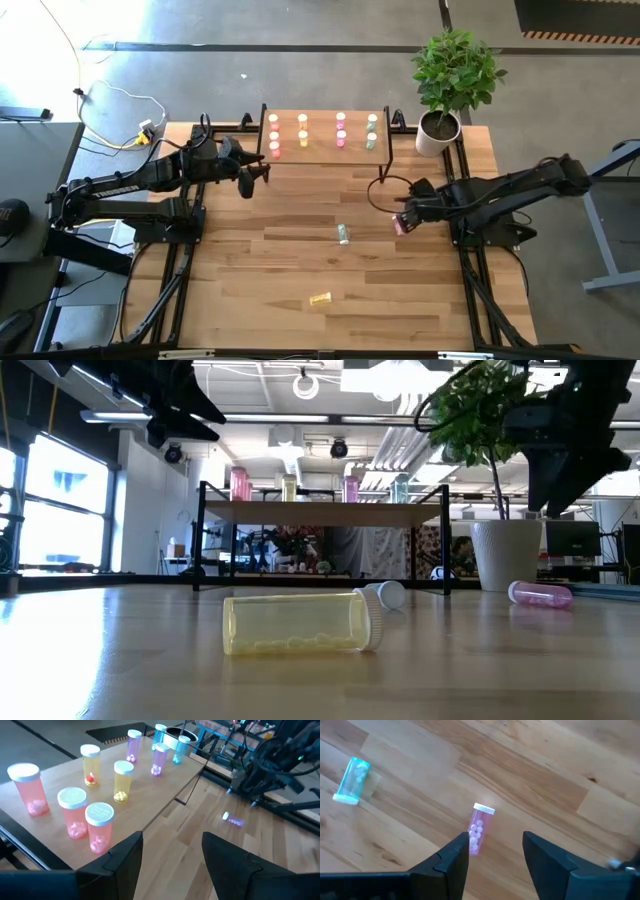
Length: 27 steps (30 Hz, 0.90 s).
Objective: Pick and place medicine bottles onto shelf by color
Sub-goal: Put the violet pill bottle on the shelf aligned with the other violet pill bottles
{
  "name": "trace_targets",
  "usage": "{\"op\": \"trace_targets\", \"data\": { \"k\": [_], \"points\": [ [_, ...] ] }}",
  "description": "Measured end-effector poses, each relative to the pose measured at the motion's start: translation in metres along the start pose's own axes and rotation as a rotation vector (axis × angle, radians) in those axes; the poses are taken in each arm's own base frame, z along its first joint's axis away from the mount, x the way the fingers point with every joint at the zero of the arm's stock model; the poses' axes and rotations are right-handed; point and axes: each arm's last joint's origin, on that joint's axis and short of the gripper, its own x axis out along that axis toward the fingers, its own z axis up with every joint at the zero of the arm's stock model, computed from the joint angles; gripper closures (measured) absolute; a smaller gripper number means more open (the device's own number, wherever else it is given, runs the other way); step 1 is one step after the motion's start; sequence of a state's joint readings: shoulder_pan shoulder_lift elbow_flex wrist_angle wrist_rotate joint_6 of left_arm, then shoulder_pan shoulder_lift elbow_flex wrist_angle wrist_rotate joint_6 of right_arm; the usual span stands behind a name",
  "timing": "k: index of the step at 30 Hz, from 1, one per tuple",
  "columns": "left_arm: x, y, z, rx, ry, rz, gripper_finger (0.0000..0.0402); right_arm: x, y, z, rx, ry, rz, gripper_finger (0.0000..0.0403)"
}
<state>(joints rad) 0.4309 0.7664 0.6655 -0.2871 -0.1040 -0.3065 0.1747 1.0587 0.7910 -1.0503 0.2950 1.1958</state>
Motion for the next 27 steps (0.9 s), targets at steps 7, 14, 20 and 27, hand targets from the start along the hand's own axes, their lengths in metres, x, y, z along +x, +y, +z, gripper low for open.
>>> {"op": "trace_targets", "data": {
  "k": [7, 14, 20, 27],
  "points": [
    [0.000, 0.000, 0.000, -0.024, 0.002, 0.002, 0.0206, 0.018, -0.004, 0.008, 0.062, -0.015, 0.024, 0.0195],
    [0.005, 0.000, -0.002, -0.055, 0.022, 0.008, 0.0206, 0.027, -0.004, 0.028, 0.014, 0.023, 0.097, 0.0194],
    [0.011, -0.002, -0.005, -0.074, 0.054, 0.001, 0.0206, 0.045, -0.001, 0.033, -0.011, 0.116, 0.058, 0.0194],
    [0.016, -0.006, -0.008, -0.062, 0.083, -0.014, 0.0206, 0.066, 0.006, 0.031, 0.007, 0.236, 0.023, 0.0194]
  ]
}}
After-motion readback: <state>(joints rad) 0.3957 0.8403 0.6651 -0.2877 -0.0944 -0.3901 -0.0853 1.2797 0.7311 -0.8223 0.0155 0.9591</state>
